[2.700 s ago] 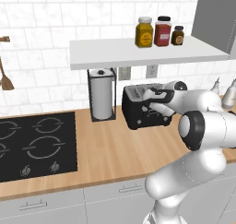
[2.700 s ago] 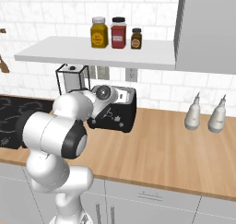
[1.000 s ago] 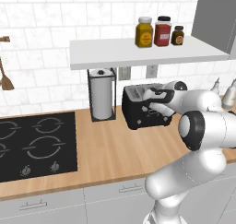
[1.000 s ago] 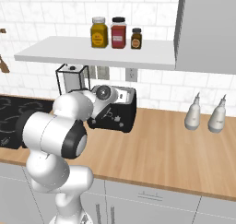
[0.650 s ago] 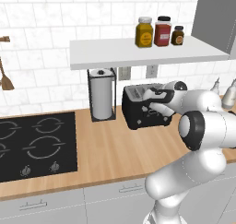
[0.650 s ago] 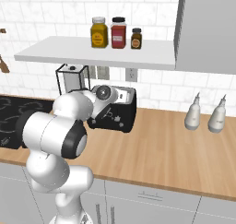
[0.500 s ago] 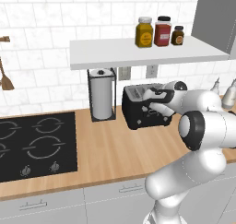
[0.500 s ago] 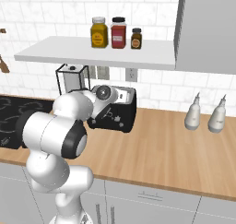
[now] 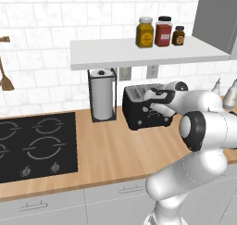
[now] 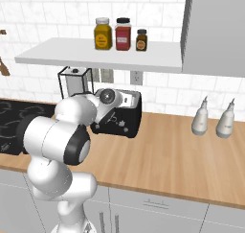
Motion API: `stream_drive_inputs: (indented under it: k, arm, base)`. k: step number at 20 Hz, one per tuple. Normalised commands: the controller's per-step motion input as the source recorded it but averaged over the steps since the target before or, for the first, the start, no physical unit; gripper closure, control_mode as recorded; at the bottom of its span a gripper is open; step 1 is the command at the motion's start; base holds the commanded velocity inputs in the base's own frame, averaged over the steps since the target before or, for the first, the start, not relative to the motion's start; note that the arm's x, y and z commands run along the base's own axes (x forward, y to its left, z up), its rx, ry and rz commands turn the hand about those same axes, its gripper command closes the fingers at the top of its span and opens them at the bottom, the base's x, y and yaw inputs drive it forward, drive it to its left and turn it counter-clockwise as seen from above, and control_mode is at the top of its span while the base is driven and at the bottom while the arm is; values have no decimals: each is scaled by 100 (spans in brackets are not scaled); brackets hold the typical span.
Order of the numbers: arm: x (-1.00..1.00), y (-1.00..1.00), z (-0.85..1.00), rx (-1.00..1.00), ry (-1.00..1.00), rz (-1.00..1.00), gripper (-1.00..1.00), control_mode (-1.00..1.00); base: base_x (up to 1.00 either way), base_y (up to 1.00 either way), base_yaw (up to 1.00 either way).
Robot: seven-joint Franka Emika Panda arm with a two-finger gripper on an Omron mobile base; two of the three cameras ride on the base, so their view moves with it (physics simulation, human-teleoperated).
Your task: Start the toaster. Once the lever pops up, take the bread to the plate on the dining counter.
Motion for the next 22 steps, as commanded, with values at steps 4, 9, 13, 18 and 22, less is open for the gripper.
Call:
stream_drive_inputs:
  k: [4,9,13,18,22]
  arm:
    - [0,0,0,0,0,0,-100,-100]
    - [0,0,0,0,0,0,-100,-100]
    - [0,0,0,0,0,0,-100,-100]
    - [0,0,0,0,0,0,-100,-100]
    - [0,0,0,0,0,0,-100,-100]
  base:
    - [0,0,0]
    - [0,0,0]
    - [0,0,0]
    - [0,0,0]
    - [0,0,0]
